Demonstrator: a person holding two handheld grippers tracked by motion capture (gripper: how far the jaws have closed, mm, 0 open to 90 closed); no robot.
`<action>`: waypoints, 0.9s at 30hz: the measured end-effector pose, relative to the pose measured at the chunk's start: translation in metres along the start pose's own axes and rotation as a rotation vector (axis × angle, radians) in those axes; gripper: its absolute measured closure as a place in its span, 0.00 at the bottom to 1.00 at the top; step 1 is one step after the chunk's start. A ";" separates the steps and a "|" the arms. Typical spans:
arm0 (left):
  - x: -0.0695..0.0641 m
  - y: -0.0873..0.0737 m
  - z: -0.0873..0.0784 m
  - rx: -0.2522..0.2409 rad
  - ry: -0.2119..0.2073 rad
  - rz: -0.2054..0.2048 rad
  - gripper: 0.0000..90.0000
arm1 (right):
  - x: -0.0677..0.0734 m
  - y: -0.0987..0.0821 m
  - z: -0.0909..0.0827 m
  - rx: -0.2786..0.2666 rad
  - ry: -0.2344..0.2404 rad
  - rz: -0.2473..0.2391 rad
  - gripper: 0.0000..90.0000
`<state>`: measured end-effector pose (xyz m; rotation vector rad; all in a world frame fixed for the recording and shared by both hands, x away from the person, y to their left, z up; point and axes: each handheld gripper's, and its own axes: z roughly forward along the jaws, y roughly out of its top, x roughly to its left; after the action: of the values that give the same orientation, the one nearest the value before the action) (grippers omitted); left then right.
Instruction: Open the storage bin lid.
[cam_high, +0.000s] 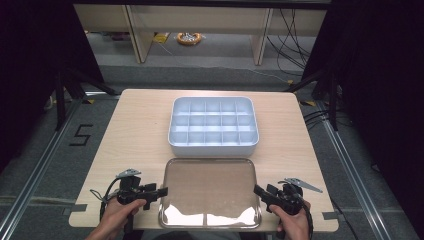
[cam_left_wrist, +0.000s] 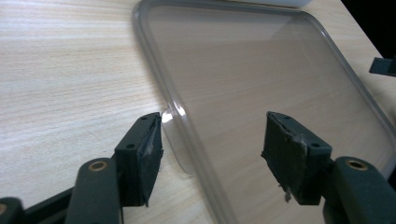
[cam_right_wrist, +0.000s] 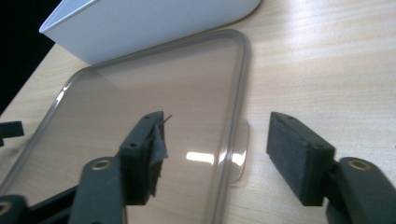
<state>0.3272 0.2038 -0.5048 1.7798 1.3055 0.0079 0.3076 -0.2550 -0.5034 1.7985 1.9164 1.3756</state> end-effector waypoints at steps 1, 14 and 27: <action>0.000 0.000 0.000 0.001 -0.008 0.001 0.39 | 0.004 0.000 -0.002 0.003 -0.007 0.016 0.40; -0.003 0.000 -0.007 -0.004 -0.041 0.072 0.28 | 0.016 0.000 -0.010 0.001 -0.060 -0.136 0.33; 0.001 -0.002 -0.014 0.017 -0.028 0.159 0.24 | 0.019 -0.003 -0.015 -0.002 -0.059 -0.194 0.29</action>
<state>0.3197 0.2139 -0.4984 1.8881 1.1446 0.0601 0.2902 -0.2453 -0.4885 1.5847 1.9977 1.2456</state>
